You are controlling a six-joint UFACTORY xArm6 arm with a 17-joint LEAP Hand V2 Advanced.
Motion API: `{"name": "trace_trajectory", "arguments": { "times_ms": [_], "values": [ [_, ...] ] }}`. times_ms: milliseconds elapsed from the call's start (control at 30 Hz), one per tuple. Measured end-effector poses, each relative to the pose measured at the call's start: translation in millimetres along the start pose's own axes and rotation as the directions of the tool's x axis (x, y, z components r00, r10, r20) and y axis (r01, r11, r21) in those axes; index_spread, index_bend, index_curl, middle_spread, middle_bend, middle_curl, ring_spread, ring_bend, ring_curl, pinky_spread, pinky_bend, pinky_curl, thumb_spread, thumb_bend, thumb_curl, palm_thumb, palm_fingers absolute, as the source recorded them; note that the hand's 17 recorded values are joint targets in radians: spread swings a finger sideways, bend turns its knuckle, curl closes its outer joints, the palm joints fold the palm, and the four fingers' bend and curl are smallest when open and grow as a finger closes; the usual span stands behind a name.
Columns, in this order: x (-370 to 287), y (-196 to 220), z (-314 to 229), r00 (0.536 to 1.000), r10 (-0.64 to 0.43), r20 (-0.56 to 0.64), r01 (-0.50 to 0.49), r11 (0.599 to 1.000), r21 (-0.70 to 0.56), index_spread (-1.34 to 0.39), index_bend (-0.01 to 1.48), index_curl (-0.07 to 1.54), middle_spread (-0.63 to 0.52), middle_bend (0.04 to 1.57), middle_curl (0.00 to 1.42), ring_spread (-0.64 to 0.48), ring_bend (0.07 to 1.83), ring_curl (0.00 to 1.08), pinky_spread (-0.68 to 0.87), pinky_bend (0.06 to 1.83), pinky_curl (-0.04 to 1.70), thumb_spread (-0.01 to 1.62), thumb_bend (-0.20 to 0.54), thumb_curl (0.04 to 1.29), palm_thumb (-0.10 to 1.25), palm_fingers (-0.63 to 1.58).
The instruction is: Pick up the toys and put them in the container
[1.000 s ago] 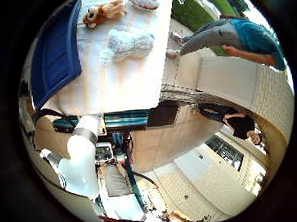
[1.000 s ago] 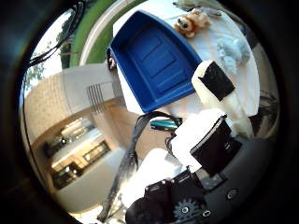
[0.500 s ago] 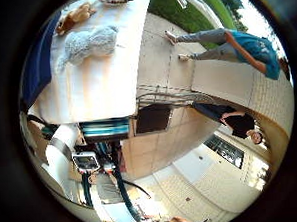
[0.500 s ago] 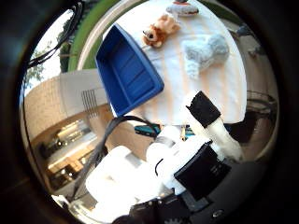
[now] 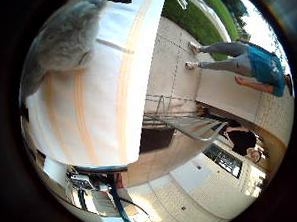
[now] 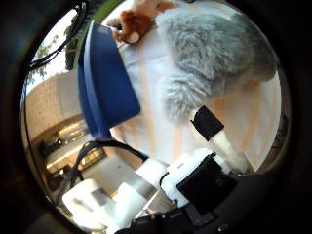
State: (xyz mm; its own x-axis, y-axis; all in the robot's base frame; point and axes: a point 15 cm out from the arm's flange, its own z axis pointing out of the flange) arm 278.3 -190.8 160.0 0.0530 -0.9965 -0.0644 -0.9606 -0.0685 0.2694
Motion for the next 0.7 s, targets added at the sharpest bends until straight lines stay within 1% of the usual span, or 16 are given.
{"name": "trace_trajectory", "arguments": {
  "times_ms": [167, 200, 233, 267, 300, 333, 367, 400, 433, 467, 500, 533, 633, 700],
  "values": [
    [-4.7, -4.4, 2.5, 1.000, -0.008, -0.001, 0.008, 1.000, -0.010, -0.22, 0.20, 0.29, 0.02, 0.18, 0.31, 0.24, 0.26, 0.33, 0.37, 0.35, 0.26, 1.13, -0.026, 0.37, 0.70, 0.13],
    [-5.2, -5.2, 1.9, 1.000, -0.011, -0.003, 0.011, 1.000, -0.009, -0.21, 0.22, 0.30, 0.01, 0.18, 0.31, 0.23, 0.25, 0.32, 0.37, 0.34, 0.26, 1.13, -0.023, 0.37, 0.70, 0.15],
    [-5.3, -5.3, 1.8, 1.000, -0.010, -0.003, 0.010, 1.000, -0.009, -0.19, 0.26, 0.31, 0.00, 0.20, 0.32, 0.23, 0.24, 0.32, 0.37, 0.28, 0.24, 1.12, -0.024, 0.37, 0.71, 0.23],
    [-5.9, -5.2, 1.8, 1.000, -0.011, -0.003, 0.011, 1.000, -0.009, -0.19, 0.26, 0.31, 0.00, 0.20, 0.32, 0.23, 0.24, 0.32, 0.37, 0.28, 0.24, 1.12, -0.024, 0.37, 0.71, 0.23],
    [-5.6, -5.5, 0.2, 1.000, -0.012, -0.006, 0.012, 1.000, -0.005, -0.21, 0.32, 0.33, -0.03, 0.30, 0.36, 0.23, 0.29, 0.33, 0.37, 0.22, 0.22, 1.12, -0.016, 0.37, 0.73, 0.44],
    [-5.7, -5.6, -0.3, 1.000, -0.014, -0.008, 0.014, 1.000, -0.005, -0.24, 0.31, 0.32, -0.06, 0.36, 0.38, 0.23, 0.34, 0.33, 0.36, 0.20, 0.19, 1.12, -0.015, 0.38, 0.75, 0.61],
    [-5.9, -5.5, -1.1, 1.000, -0.014, -0.008, 0.014, 1.000, -0.002, -0.27, 0.25, 0.30, -0.08, 0.44, 0.40, 0.19, 0.45, 0.35, 0.36, 0.21, 0.18, 1.11, -0.012, 0.38, 0.77, 0.77],
    [-6.0, -5.6, -1.6, 1.000, -0.015, -0.009, 0.015, 1.000, -0.001, -0.28, 0.21, 0.29, -0.09, 0.48, 0.42, 0.17, 0.53, 0.37, 0.35, 0.23, 0.19, 1.11, -0.011, 0.38, 0.78, 0.85],
    [-6.0, -5.9, -2.5, 1.000, -0.018, -0.011, 0.018, 1.000, 0.000, -0.31, 0.13, 0.27, -0.11, 0.55, 0.46, 0.15, 0.65, 0.41, 0.35, 0.29, 0.20, 1.11, -0.010, 0.39, 0.79, 0.99],
    [-7.2, -6.7, -3.5, 1.000, -0.022, -0.014, 0.022, 1.000, 0.001, -0.34, 0.11, 0.25, -0.12, 0.60, 0.49, 0.13, 0.77, 0.46, 0.35, 0.35, 0.22, 1.10, -0.009, 0.40, 0.82, 1.07],
    [-8.9, -7.7, -5.3, 0.999, -0.028, -0.016, 0.028, 1.000, 0.003, -0.36, 0.09, 0.24, -0.14, 0.64, 0.52, 0.12, 0.86, 0.50, 0.36, 0.39, 0.23, 1.10, -0.005, 0.40, 0.83, 1.12],
    [-11.0, -8.1, -9.7, 0.999, -0.032, -0.021, 0.032, 0.999, 0.009, -0.40, 0.12, 0.24, -0.15, 0.71, 0.56, 0.10, 0.96, 0.55, 0.37, 0.48, 0.27, 1.10, 0.012, 0.42, 0.88, 1.18],
    [-14.0, -6.0, -21.5, 0.999, -0.032, -0.024, 0.032, 0.999, 0.024, -0.50, 0.20, 0.23, -0.19, 0.84, 0.67, 0.04, 1.12, 0.65, 0.37, 0.80, 0.40, 1.11, 0.023, 0.47, 0.96, 1.19],
    [-19.7, 4.4, -30.7, 0.999, -0.029, -0.018, 0.030, 0.999, 0.016, -0.53, 0.23, 0.23, -0.20, 0.88, 0.70, 0.02, 1.15, 0.68, 0.37, 0.89, 0.44, 1.11, 0.022, 0.48, 0.98, 1.18]
  ]
}}
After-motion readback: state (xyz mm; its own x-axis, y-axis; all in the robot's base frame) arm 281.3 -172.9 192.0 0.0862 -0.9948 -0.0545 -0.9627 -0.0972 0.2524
